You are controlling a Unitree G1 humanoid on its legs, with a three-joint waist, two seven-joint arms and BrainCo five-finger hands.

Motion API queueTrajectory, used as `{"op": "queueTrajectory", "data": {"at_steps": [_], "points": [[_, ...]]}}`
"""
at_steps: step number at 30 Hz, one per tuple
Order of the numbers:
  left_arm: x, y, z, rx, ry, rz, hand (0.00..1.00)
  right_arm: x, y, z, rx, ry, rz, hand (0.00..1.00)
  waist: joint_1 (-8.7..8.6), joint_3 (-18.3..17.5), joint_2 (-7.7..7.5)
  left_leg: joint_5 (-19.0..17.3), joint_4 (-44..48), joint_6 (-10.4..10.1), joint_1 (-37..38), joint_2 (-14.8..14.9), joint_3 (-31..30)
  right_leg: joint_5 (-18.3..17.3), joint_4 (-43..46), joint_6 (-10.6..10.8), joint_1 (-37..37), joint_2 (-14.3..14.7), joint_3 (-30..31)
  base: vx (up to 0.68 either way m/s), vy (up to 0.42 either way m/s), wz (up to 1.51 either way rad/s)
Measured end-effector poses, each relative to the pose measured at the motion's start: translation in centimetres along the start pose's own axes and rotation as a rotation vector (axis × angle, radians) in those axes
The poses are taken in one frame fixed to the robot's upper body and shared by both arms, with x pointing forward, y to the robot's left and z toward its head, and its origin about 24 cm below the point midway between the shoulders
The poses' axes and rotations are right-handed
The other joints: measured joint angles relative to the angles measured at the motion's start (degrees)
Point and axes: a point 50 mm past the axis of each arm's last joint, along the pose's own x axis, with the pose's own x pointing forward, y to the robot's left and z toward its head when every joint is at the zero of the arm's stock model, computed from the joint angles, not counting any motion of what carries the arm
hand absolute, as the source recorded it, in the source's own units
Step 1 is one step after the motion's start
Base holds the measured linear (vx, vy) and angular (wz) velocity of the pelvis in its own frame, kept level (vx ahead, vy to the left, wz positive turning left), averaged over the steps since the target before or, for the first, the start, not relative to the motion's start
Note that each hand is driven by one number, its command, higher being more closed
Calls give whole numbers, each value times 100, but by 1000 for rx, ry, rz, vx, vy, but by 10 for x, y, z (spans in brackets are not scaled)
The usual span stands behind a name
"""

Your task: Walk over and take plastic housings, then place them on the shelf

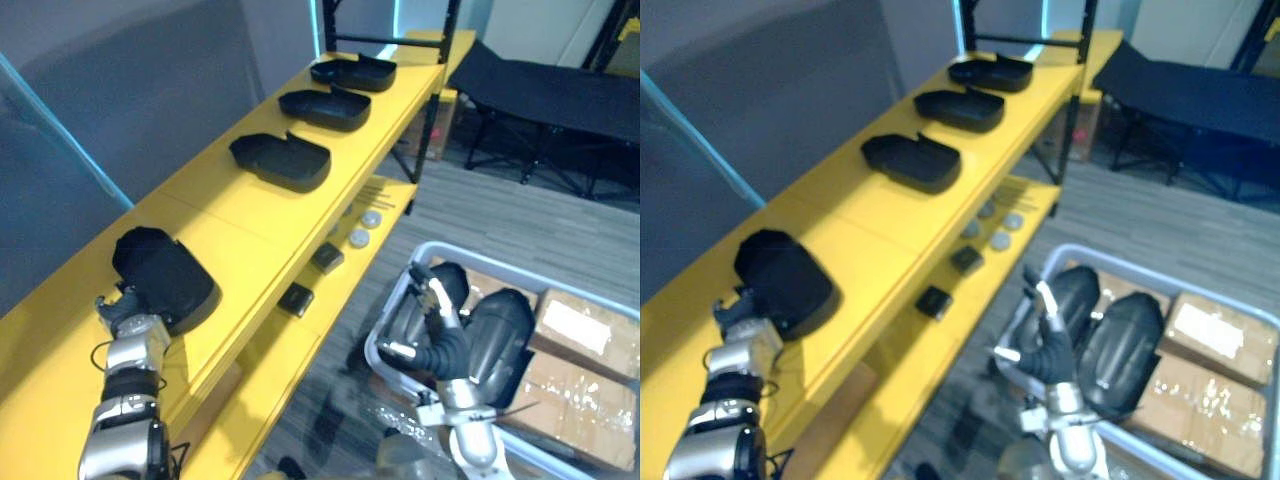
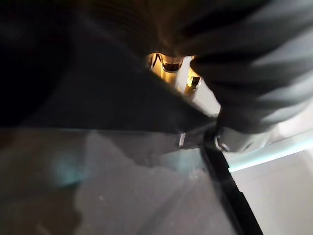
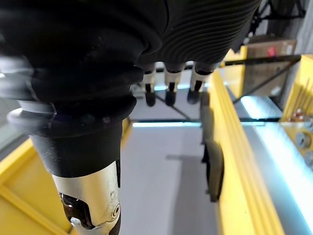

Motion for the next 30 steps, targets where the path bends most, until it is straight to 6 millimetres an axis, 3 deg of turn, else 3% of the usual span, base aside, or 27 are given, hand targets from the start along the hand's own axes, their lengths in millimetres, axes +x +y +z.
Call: {"op": "queueTrajectory", "data": {"at_steps": [7, 12, 16, 20, 22, 26, 30], "points": [[-16, -15, -6, -301, -5, -76, 0, 0, 3, 7, 20, -26, -10, 0, -10, 28, -43, -35, 40, 56, 21, -18, -27, -43, 102, 12, 8, -25, -12, 2, -1, 1], [-32, -22, -10, -415, -36, -65, 0, -2, 5, 7, 11, -24, -11, 0, -35, 43, -62, -57, 118, 58, 25, -33, -87, -99, 180, 41, 27, -54, -21, 0, -2, 1], [-48, -28, 6, -525, -98, -134, 0, -3, 7, 8, 2, -27, -5, 0, -43, 46, -66, -80, 144, 74, 77, -45, -100, -96, 175, 47, 103, -74, -30, 0, 0, 0], [-66, -12, 24, -589, -233, -180, 0, -5, 7, 7, 4, -18, -13, 0, -53, 41, -54, -178, 219, 80, 141, -27, -123, -135, 179, 37, 208, -73, -49, 10, -3, 2], [-76, -3, 22, -585, -279, -187, 0, -6, 7, 7, -11, -19, -8, 0, -43, 39, -46, -181, 215, 79, 140, -30, -131, -139, 178, 41, 211, -76, -59, 12, -3, 2], [-95, 9, -9, -493, -293, -153, 0, -11, 4, 5, -21, 6, -26, 0, 50, 27, -27, -183, 213, 77, 87, -54, -269, -165, 160, 37, 250, -96, -199, 28, -13, 14], [-110, 23, -2, -448, -438, -92, 0, -14, -2, 4, -40, 18, -54, 0, 160, 25, -24, -183, 211, 77, 68, -66, -366, -165, 81, 36, 335, -107, -305, 24, -9, 15]]}}
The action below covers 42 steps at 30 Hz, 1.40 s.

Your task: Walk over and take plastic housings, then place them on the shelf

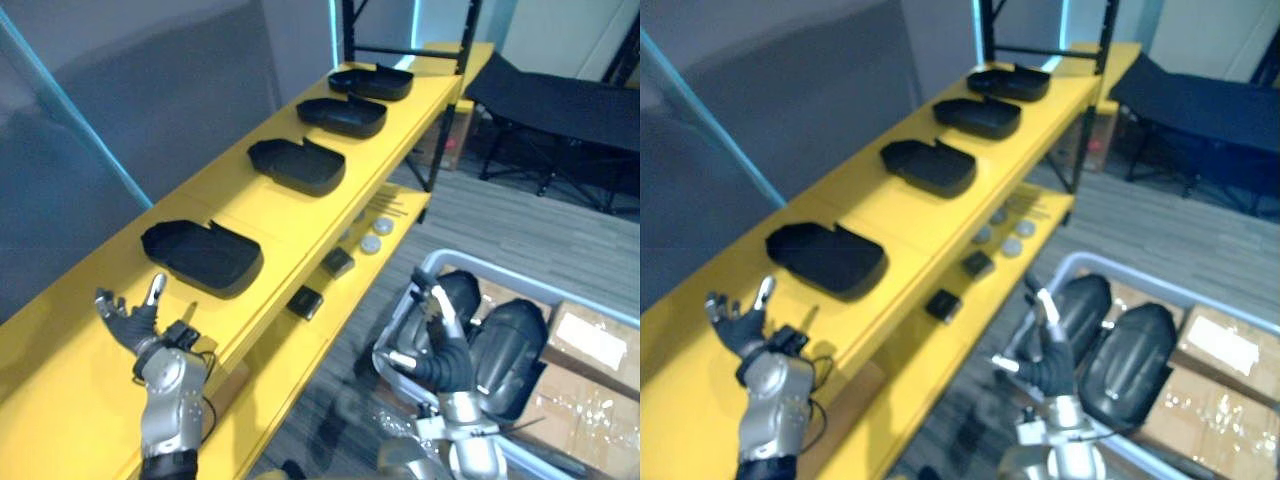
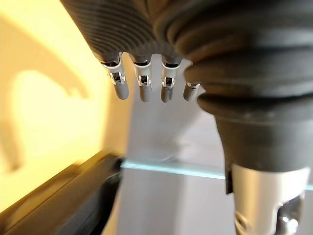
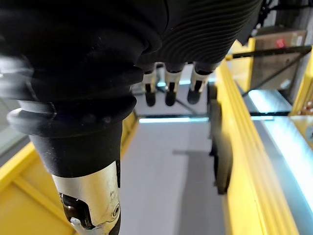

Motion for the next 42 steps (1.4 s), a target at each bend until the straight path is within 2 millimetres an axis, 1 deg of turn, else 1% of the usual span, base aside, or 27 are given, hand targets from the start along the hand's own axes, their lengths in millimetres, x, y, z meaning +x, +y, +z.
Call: {"op": "queueTrajectory", "data": {"at_steps": [1, 2, 3, 5, 7, 9, 11, 13, 15, 18, 19, 21, 23, 24, 25, 26, 27, 28, 31, 33, 36, 37, 38, 40, 42], "points": [[-3, -1, 13, 1, -89, -21, 0, -1, -2, -1, -6, 7, -13, 0, 11, -12, 9, 2, 4, 1, -70, -19, -92, 0, -28, 0, 4, -16, -82, 34, -6, 25], [-14, -4, 27, -6, -182, -92, 0, -3, -5, -1, -13, 15, -32, 0, 37, -9, 6, 2, -7, 2, -81, -33, -101, 3, -55, 5, 6, -29, -95, 33, 1, 18], [-19, -6, 32, -5, -213, -148, 0, -4, -6, -2, -15, 19, -38, 0, 53, -14, 13, -1, -10, 4, -82, -40, -102, 4, -74, 6, 15, -35, -102, 39, 10, 6], [-37, -14, 38, -3, -254, -323, 0, -5, -8, -2, -21, 28, -46, 0, 98, -30, 38, -9, -20, 12, -87, -63, -129, 9, -131, 15, 53, -52, -143, 37, 12, 8], [-63, -32, 37, 63, -298, -630, 0, -6, -13, -3, -37, 37, -54, 0, 132, -57, 80, -11, -20, 16, -145, -87, -192, 10, -173, 17, 52, -64, -193, 44, 10, 12], [-71, -39, 37, 96, -328, -780, 0, -5, -17, -3, -32, 36, -63, 0, 133, -64, 93, -9, -25, 15, -173, -87, -204, 21, -212, 25, 42, -59, -201, 15, 1, 4], [-72, -42, 41, 149, -384, -918, 0, -4, -24, -3, -35, 29, -77, 0, 120, -79, 114, -2, -41, 5, -169, -91, -196, 22, -231, 26, 40, -59, -198, 34, 1, -4], [-69, -43, 44, 171, -411, -945, 0, -3, -31, -2, -46, 21, -94, 0, 115, -84, 121, 4, -66, -3, -167, -99, -192, 31, -254, 29, 37, -60, -197, 34, 4, -2], [-65, -42, 45, 166, -409, -928, 0, -3, -34, 0, -52, -2, -105, 0, 125, -108, 124, 15, -111, -13, -167, -111, -193, 58, -310, 32, 40, -61, -198, 40, 8, -1], [-61, -36, 37, 89, -320, -842, 0, 0, -35, 4, -95, -55, -143, 0, 204, -174, 101, 57, -202, -32, -168, -139, -224, 88, -398, 41, 72, -65, -225, 48, 5, 6], [-61, -29, 33, 52, -281, -772, 0, 2, -34, 6, -125, -83, -156, 0, 227, -223, 65, 75, -226, -37, -191, -150, -260, 99, -434, 44, 96, -70, -279, 82, -7, 27], [-62, -20, 26, 45, -244, -671, 0, 6, -34, 10, -153, -117, -174, 0, 273, -248, -17, 88, -224, -55, -191, -165, -440, 121, -524, 47, 279, -68, -478, 82, -24, 41], [-58, -2, 14, 91, -197, -514, 0, 15, -36, 18, -166, -179, -179, 0, 501, -316, -121, 128, -285, -82, -159, -178, -593, 121, -594, 46, 430, -57, -661, 42, -40, 39], [-55, 4, 12, 109, -192, -470, 0, 19, -37, 20, -170, -197, -179, 0, 524, -338, -159, 150, -316, -79, -157, -191, -640, 121, -609, 46, 460, -58, -703, 21, -39, 37], [-51, 14, 8, 150, -193, -397, 0, 25, -40, 22, -181, -222, -180, 0, 566, -366, -201, 190, -372, -80, -162, -212, -725, 121, -617, 46, 493, -63, -806, -3, -31, 34], [-46, 25, 5, 186, -192, -330, 0, 30, -43, 24, -184, -244, -180, 0, 667, -392, -230, 242, -456, -86, -156, -231, -770, 121, -616, 46, 494, -64, -840, -18, -26, 32], [-39, 39, 1, 257, -199, -255, 0, 38, -47, 28, -179, -267, -177, 0, 777, -411, -271, 291, -549, -87, -153, -247, -801, 121, -617, 47, 484, -65, -876, -17, -9, 16], [-31, 76, 2, 320, -310, -99, 0, 66, -62, 16, -100, -198, -174, 0, 1099, -567, -549, 822, -1153, -10, -147, -378, -1049, 126, -606, -63, 403, -106, -1264, -9, -1, 5], [-30, 74, 2, 314, -312, -100, 0, 66, -62, 16, -100, -199, -173, 0, 1094, -565, -553, 838, -1153, -12, -173, -359, -1047, 171, -617, -60, 378, -87, -1260, -1, 2, -1], [-30, 73, 2, 309, -314, -101, 0, 65, -63, 15, -102, -194, -174, 0, 1050, -561, -561, 838, -1153, -13, -168, -323, -1021, 180, -601, -44, 356, -83, -1228, -6, 1, -6], [-29, 71, 2, 295, -317, -89, 0, 59, -71, 13, -126, -172, -201, 0, 931, -540, -528, 841, -1156, -24, -223, -278, -909, 182, -491, -42, 213, -73, -1119, -17, 7, -15], [-29, 69, 3, 282, -321, -80, 0, 54, -77, 11, -142, -153, -218, 0, 870, -532, -512, 847, -1156, -34, -271, -277, -895, 194, -476, -42, 170, -71, -1112, -4, 21, -3], [-27, 68, 3, 267, -319, -57, 0, 48, -83, 9, -159, -132, -236, 0, 793, -484, -464, 853, -1160, -43, -298, -302, -898, 198, -468, -38, 168, -74, -1123, -8, 30, 0], [-24, 69, -3, 252, -288, -1, 0, 39, -91, 7, -184, -99, -257, 0, 633, -430, -383, 835, -1163, -23, -369, -334, -896, 196, -469, -38, 146, -95, -1134, -19, 37, 5], [-19, 76, -17, 272, -237, 126, 0, 33, -94, 5, -200, -73, -266, 0, 554, -365, -283, 826, -1163, -12, -386, -340, -886, 208, -469, -16, 146, -104, -1147, -3, 29, 6]]}}
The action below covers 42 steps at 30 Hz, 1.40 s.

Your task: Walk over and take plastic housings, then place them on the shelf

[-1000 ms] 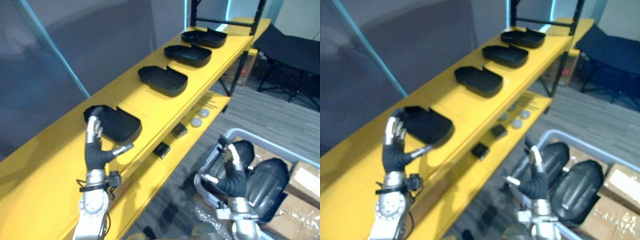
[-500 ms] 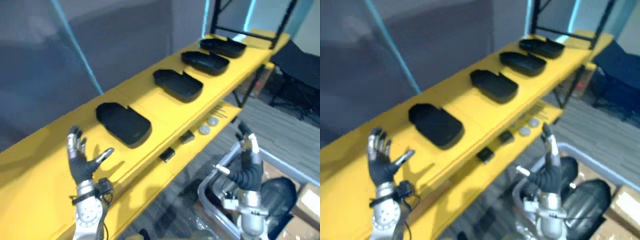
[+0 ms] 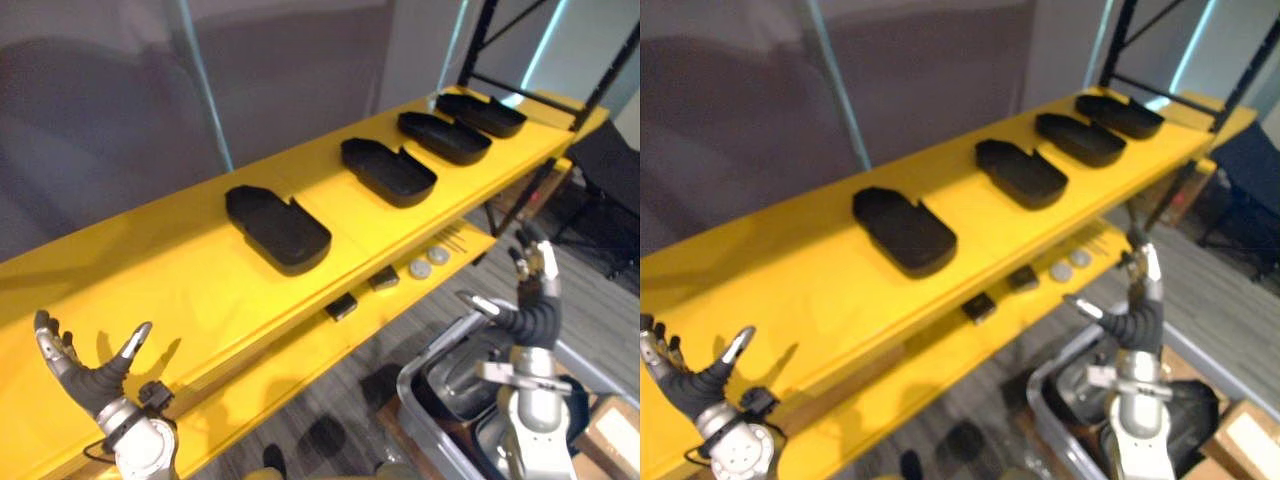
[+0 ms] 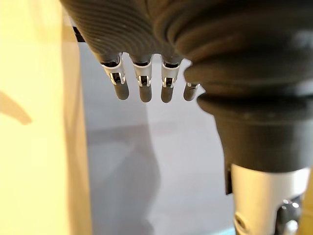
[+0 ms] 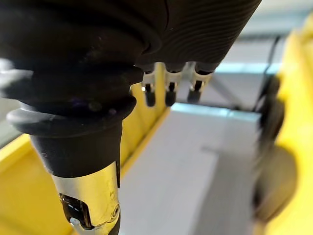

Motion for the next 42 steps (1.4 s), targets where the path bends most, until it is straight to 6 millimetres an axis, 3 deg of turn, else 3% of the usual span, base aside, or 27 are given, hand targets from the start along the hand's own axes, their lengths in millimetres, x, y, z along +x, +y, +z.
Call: {"op": "queueTrajectory", "data": {"at_steps": [3, 5, 7, 9, 11, 13, 15, 17, 18, 19, 23, 27, 32, 38, 42], "points": [[4, 18, -21, 84, 60, 261, 0, 1, 4, -3, -28, 25, 24, 0, -37, 30, 29, -1, 1, 1, -92, 42, 50, 5, -1, 18, 25, 11, -211, 19, 10, 35], [9, 35, -20, 113, 31, 445, 0, 2, 8, -5, -24, 49, 49, 0, -26, 75, -38, 8, 2, 12, -99, 87, 133, -21, -7, 2, 160, 9, -473, 52, -10, 67], [13, 59, -15, 165, -42, 650, 0, 9, 13, -3, -14, 35, 80, 0, 126, 93, -65, 85, 2, 75, -91, 90, 136, -72, -9, -16, 321, 1, -734, 60, -3, 57], [16, 75, -12, 184, -75, 767, 0, 16, 15, -1, -9, 10, 98, 0, 258, 95, -59, 88, 2, 73, -85, 49, 83, -106, -8, -32, 405, -31, -852, 50, 19, 42], [16, 93, -13, 221, -86, 866, 0, 24, 20, -2, -1, -8, 128, 0, 280, 92, -66, 89, 2, 76, -76, -5, 14, -182, -6, -4, 518, -92, -961, 49, 25, 41], [13, 110, -24, 312, -36, 901, 0, 35, 28, -3, 14, -25, 196, 0, 326, 75, -27, 93, 2, 82, -89, -47, 15, -222, 8, 21, 546, -137, -1065, 31, 21, 21], [10, 121, -41, 402, 87, 843, 0, 43, 36, -1, 25, -46, 263, 0, 418, 78, 16, 98, 3, 88, -96, -59, 14, -235, 8, 41, 546, -142, -1076, 10, 8, 3], [-2, 135, -77, 510, 353, 696, 0, 55, 49, 1, 37, -49, 357, 0, 429, 73, 27, 107, 3, 101, -81, -78, 8, -266, 10, 62, 577, -140, -1088, 6, 3, 2], [-5, 138, -83, 519, 402, 669, 0, 57, 50, 1, 37, -47, 367, 0, 432, 73, 26, 111, 3, 107, -77, -79, 3, -274, 12, 65, 585, -140, -1095, 13, -2, 7], [-18, 145, -100, 544, 547, 603, 0, 61, 54, 1, 32, -35, 405, 0, 441, 72, 24, 115, 5, 111, -70, -80, -1, -292, 28, 59, 598, -141, -1111, 11, -4, 6], [-49, 164, -124, 620, 785, 533, 0, 71, 58, -7, -1, 21, 497, 0, 561, 69, 16, 96, 3, 125, -31, -44, 72, -329, 49, 22, 594, -141, -1065, 12, 0, -7], [-80, 187, -138, 669, 1049, 457, 0, 76, 80, -10, -7, 72, 683, 0, 580, 69, 18, 50, 3, 119, 43, 16, 318, -339, 52, 4, 581, -116, -928, 17, 2, -14], [-104, 189, -151, 601, 1275, 324, 0, 78, 90, -9, -14, 106, 766, 0, 580, 70, 15, 50, 4, 119, 66, 92, 454, -339, 54, 3, 576, -97, -895, 8, 0, -5], [-127, 158, -164, 483, 1447, -102, 0, 77, 92, 9, -24, 70, 903, 0, 552, 70, 30, 27, 4, 87, 157, 143, 575, -346, 54, -9, 604, -63, -801, -4, 3, -7], [-131, 146, -166, 461, 1463, -228, 0, 74, 91, 11, -33, 66, 918, 0, 516, 75, 38, 26, 3, 85, 207, 161, 709, -354, 58, -23, 605, -57, -751, 0, 6, -8]]}}
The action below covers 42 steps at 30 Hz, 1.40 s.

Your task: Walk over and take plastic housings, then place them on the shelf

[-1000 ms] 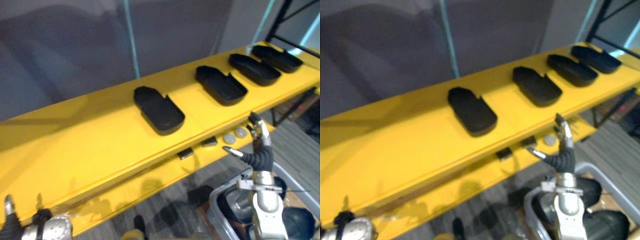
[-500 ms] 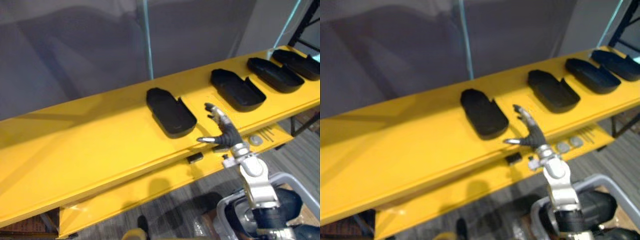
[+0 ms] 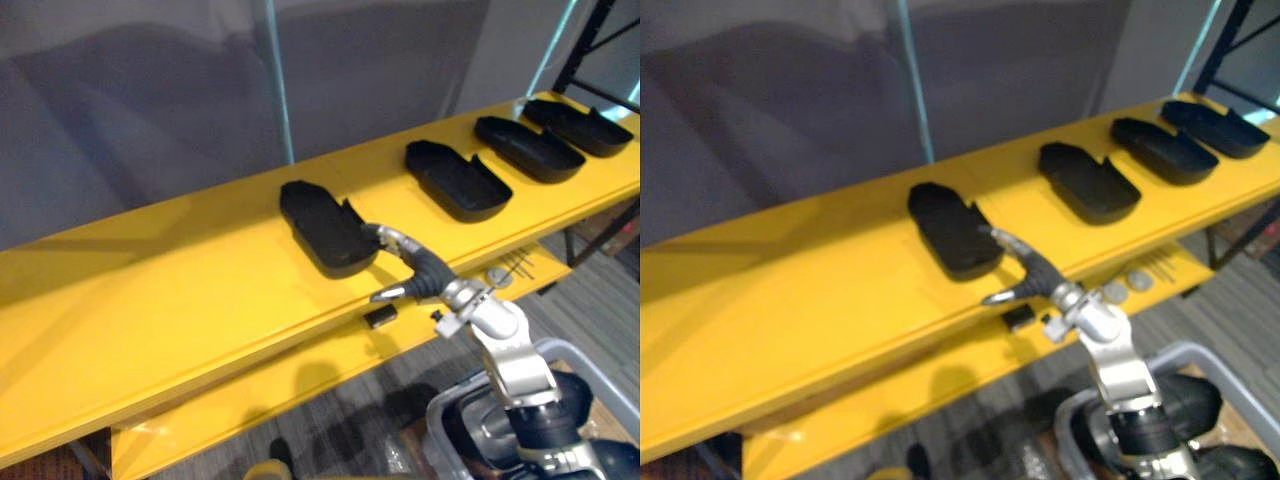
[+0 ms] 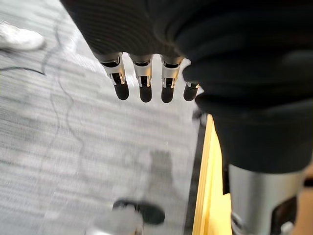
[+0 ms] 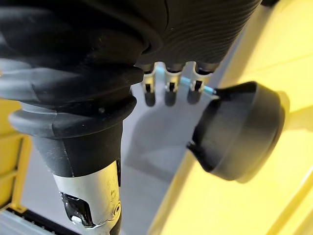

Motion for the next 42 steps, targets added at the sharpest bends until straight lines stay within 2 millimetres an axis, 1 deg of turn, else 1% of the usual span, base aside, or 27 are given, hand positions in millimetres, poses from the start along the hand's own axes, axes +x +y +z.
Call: {"op": "queueTrajectory", "data": {"at_steps": [3, 5, 7, 8, 11, 13, 21, 26, 29, 32, 36, 39, 40, 42], "points": [[0, -3, 3, 34, -25, -37, 0, -6, 1, 0, -11, 10, -1, 0, -31, 15, 26, -4, 0, -5, 0, 1, 20, -6, 0, -10, -12, 0, 10, 4, 3, -2], [0, -2, 5, 35, -38, -40, 0, -9, 1, 3, -22, 2, 0, 0, -35, 30, 51, -5, 0, -7, -8, 5, 54, -6, 1, -9, -41, -1, 37, 16, 12, -9], [0, -3, 7, 40, -49, -53, 0, -12, -1, 8, -34, -15, -12, 0, -91, 37, 66, -5, 0, -8, -56, 11, 83, 1, 10, 1, -100, -3, 69, 24, 16, -5], [0, -3, 7, 43, -52, -58, 0, -13, -1, 8, -34, -13, -16, 100, -97, 37, 66, -6, 0, -7, -59, 12, 84, 1, 10, 1, -101, -8, 67, 34, 17, 2], [0, -7, 8, 84, -57, -85, 0, -21, -2, 6, -39, 5, -7, 100, -103, 39, 62, -16, 1, 2, -59, 17, 94, 1, 8, 1, -101, -26, 68, 36, 15, 0], [0, -7, 8, 84, -57, -89, 0, -25, 2, 5, -31, 14, 18, 100, -111, 44, 52, -30, 1, -5, -54, 17, 102, 1, 7, 1, -101, -29, 75, 0, 0, 0], [-1, -7, 8, 85, -62, -89, 0, -28, 3, 1, 5, 23, -9, 100, -115, 53, 68, -59, 2, -26, -16, 18, 152, -2, 6, 1, -100, -31, 135, 3, 5, -3], [-1, -9, 6, 107, -63, -97, 0, -27, 3, -6, 56, 22, -76, 100, -118, 52, 141, -58, 2, -25, 9, -3, 196, -15, 6, 9, -101, -33, 152, 0, 4, -3], [-1, -13, 5, 116, -66, -112, 0, -26, 4, -18, 96, 46, -140, 100, -114, 30, 206, -41, 4, -5, 9, -17, 188, -43, 21, 24, -101, -43, 136, 5, 2, 2], [-2, -18, 9, 131, -84, -130, 0, -26, 6, -32, 138, 85, -200, 100, -130, 63, 305, -20, 4, -29, 14, -96, 71, -184, 227, 70, -99, -139, -10, 18, 11, 22], [-3, -22, 11, 147, -95, -146, 0, -14, 18, -45, 190, 123, -195, 100, -115, 39, 396, -11, 5, -37, -16, -198, -50, -275, 315, 140, -79, -242, -151, 39, 26, 17], [-3, -23, 11, 153, -92, -158, 0, -4, 24, -50, 210, 140, -187, 100, -72, 38, 403, 10, 31, -51, -13, -226, -68, -283, 314, 151, -81, -267, -183, 51, 18, 9], [-3, -25, 10, 165, -90, -167, 0, -1, 26, -52, 217, 144, -182, 100, -33, 38, 404, 18, 31, -56, -9, -240, -65, -283, 314, 151, -73, -280, -189, 55, 20, 5], [-3, -29, 9, 180, -88, -182, 0, 3, 26, -54, 226, 149, -188, 100, 14, 38, 404, 21, 32, -57, -5, -259, -67, -284, 310, 152, -65, -296, -204, 20, 10, 1]]}}
